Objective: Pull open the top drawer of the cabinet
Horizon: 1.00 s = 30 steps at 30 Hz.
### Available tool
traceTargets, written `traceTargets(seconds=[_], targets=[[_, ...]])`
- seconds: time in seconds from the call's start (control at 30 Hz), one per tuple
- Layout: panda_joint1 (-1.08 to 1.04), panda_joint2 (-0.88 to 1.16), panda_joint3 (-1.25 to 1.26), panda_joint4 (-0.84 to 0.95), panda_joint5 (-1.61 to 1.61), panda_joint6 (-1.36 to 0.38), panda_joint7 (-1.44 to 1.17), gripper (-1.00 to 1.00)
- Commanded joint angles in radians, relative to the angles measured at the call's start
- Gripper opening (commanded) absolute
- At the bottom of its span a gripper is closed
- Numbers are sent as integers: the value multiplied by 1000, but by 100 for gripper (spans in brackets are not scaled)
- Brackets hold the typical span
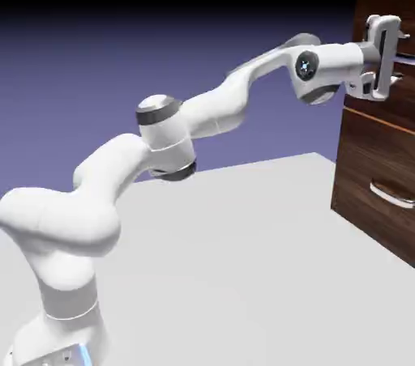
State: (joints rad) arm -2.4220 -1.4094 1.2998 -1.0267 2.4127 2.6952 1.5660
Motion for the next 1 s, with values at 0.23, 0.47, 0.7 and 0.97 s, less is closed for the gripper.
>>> traceTargets(seconds=[0.23,0.47,0.7,0.97], targets=[[-101,-22,-22,145,-29,34,99,-100],[60,-25,-22,-109,51,-44,-43,-100],[223,-31,-40,-362,99,-128,-147,-100],[414,-41,-75,-652,119,-222,-235,-100]])
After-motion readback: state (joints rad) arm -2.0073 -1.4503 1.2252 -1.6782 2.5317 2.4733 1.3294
